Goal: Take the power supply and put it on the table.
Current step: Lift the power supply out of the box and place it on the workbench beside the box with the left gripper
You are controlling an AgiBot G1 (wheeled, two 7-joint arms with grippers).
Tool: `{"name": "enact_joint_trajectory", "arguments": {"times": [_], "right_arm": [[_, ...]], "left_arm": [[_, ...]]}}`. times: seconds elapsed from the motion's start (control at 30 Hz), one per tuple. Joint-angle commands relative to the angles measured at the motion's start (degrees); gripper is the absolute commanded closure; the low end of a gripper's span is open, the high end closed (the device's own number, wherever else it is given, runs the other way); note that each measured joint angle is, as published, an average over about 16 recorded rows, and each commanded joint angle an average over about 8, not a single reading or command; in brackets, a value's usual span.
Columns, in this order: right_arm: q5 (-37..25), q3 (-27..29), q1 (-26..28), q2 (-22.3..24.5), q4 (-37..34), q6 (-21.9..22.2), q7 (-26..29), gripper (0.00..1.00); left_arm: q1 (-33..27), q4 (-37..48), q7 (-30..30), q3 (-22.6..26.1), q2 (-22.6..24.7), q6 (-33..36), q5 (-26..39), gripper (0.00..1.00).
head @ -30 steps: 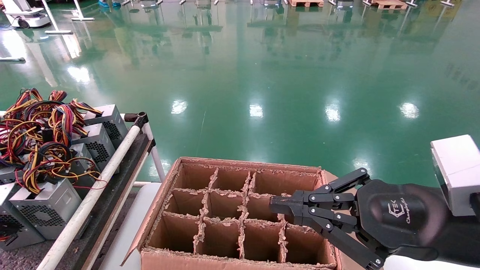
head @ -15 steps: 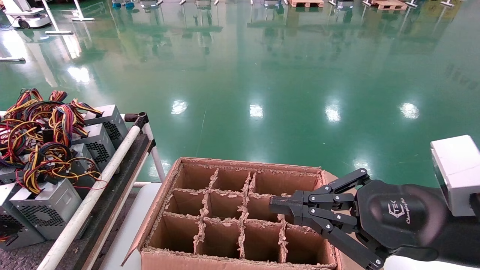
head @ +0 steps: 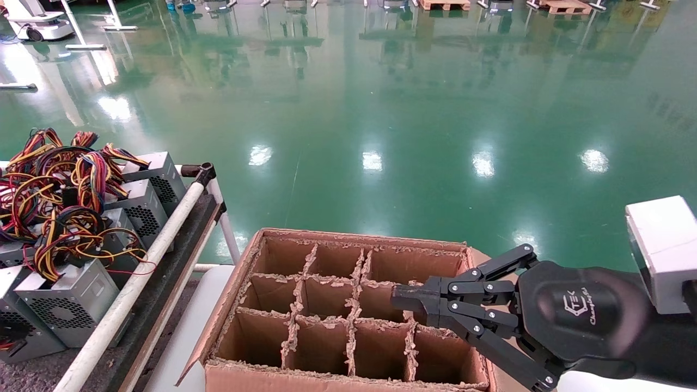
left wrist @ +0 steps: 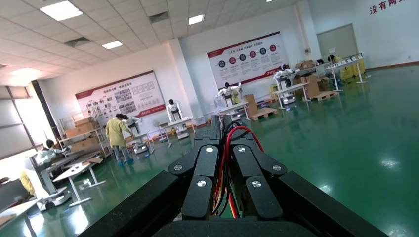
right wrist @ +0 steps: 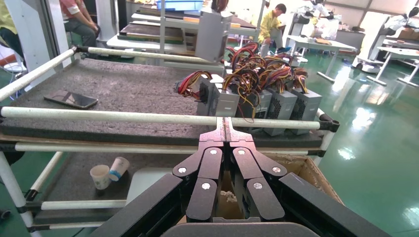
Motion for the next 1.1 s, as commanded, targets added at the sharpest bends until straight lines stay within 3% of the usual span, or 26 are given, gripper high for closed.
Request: {"name": "enact_joint_trajectory", "arguments": {"times": [0.03,0.27,0.3,0.33,0.53,0.6,1.1], "right_arm": [[0.0,0.0,0.0,0.0,0.0,0.0,0.0,1.00],[0.0,0.0,0.0,0.0,0.0,0.0,0.0,1.00],[0.0,0.0,0.0,0.0,0.0,0.0,0.0,0.97],[0.0,0.0,0.0,0.0,0.0,0.0,0.0,0.90],[0.0,0.0,0.0,0.0,0.0,0.0,0.0,0.15],[0.0,0.0,0.0,0.0,0.0,0.0,0.0,0.00],[0.0,0.0,0.0,0.0,0.0,0.0,0.0,0.00]], "left_arm": [[-0.2,0.2,-0.1,0.1,-0.3,0.4,0.2,1.00],[0.4,1.7,0.0,0.4,-1.5,1.9,0.6,1.00],[0.6,2.1,0.1,0.4,-1.7,2.1,0.7,1.00],[0.8,2.4,0.2,0.5,-1.9,2.3,0.8,1.00],[2.8,5.0,1.4,0.3,-2.9,3.4,1.0,1.00],[3.8,6.0,1.8,0.1,-3.2,3.9,0.9,1.00],[14.9,10.2,3.2,-5.3,-2.0,5.9,-0.3,1.00]]}}
